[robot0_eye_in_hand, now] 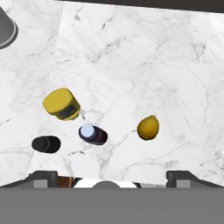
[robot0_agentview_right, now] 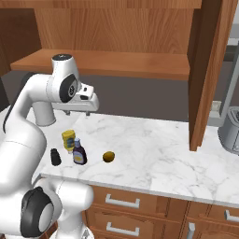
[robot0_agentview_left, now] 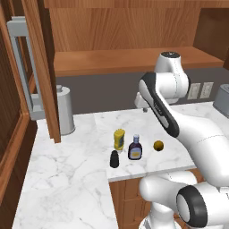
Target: There are various items on the counter. Only move the condiments/shakers into the cabinet.
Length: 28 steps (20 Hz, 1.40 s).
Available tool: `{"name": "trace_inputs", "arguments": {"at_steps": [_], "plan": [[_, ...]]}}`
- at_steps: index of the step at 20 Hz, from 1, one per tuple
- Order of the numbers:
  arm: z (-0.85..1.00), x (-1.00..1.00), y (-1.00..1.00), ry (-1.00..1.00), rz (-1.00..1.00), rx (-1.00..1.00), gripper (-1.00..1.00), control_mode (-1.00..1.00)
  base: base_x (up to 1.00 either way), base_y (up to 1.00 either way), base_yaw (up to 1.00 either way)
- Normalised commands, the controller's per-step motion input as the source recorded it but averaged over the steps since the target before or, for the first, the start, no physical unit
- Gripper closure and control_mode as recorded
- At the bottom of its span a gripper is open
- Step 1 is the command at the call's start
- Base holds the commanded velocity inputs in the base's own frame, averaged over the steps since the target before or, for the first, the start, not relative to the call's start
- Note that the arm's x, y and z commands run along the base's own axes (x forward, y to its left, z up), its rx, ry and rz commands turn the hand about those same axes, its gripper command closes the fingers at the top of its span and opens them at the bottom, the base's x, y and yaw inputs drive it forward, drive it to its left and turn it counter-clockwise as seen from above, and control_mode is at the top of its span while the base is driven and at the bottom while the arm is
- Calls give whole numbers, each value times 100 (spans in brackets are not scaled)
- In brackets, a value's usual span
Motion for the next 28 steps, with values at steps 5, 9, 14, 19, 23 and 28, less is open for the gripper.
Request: {"name": "trace_inputs", "arguments": {"at_steps": [5, 9, 14, 19, 23, 28], "plan": [[-3, -1, -6, -1, 0, 0, -100, -100, 0, 0, 0], [-38, -21, -66, -8, 4, 16, -100, -100, 0, 0, 0], [-75, -29, -47, -19, 20, 41, -100, -100, 0, 0, 0], [-45, 0, -1, -23, 35, 25, -100, -100, 0, 0, 0], [-30, 0, -4, -17, 36, 9, -100, -100, 0, 0, 0], [-21, 0, -19, 0, 37, 0, -100, -100, 0, 0, 0]]}}
